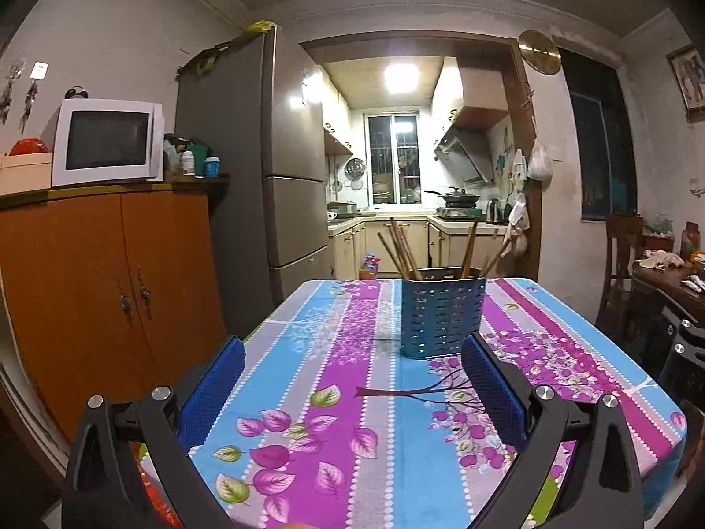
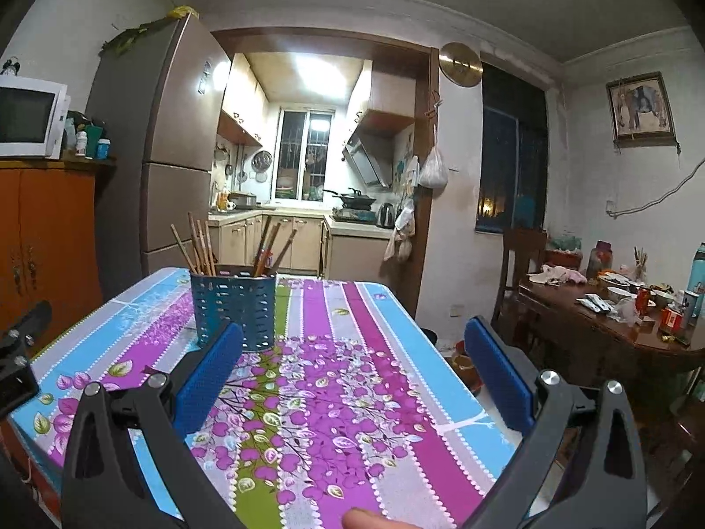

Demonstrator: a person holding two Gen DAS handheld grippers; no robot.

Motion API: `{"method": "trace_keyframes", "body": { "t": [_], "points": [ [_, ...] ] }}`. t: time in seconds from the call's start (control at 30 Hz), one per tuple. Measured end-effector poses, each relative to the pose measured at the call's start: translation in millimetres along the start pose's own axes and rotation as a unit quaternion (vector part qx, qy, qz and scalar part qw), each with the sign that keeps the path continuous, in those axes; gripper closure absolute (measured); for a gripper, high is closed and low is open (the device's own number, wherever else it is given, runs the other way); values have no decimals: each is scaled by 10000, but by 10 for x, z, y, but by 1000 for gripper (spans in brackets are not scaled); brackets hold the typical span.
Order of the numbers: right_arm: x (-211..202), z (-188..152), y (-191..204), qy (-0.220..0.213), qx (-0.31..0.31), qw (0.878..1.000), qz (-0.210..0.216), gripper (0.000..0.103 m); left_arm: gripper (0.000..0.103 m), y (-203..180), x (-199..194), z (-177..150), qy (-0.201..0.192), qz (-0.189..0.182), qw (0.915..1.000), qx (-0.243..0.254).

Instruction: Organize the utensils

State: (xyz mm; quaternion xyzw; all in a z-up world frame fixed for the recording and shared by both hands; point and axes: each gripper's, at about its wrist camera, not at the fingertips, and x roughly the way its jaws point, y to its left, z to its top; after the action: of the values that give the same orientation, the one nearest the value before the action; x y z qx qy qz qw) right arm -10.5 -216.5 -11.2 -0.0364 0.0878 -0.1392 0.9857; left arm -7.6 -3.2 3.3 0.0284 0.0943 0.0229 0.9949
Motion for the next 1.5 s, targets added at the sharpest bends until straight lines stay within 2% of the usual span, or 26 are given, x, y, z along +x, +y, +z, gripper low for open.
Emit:
{"method": "trace_keyframes", "body": {
  "t": [0.53, 1.03, 1.27, 1.5],
  "points": [
    [-21, -2, 11, 29, -51, 10000, -49, 6, 5, 41, 6, 17, 56, 60, 10000, -20],
    [13, -8, 18, 99, 0, 10000, 9, 6, 5, -32, 19, 21, 75, -106, 9999, -13],
    [7, -16, 14, 92, 2, 10000, 18, 6, 5, -103, 1, -17, -55, -121, 9999, 74],
    [1, -20, 28, 113, 42, 9999, 33, 6, 8, -111, 13, -24, -40, -211, 9998, 61]
  ]
}}
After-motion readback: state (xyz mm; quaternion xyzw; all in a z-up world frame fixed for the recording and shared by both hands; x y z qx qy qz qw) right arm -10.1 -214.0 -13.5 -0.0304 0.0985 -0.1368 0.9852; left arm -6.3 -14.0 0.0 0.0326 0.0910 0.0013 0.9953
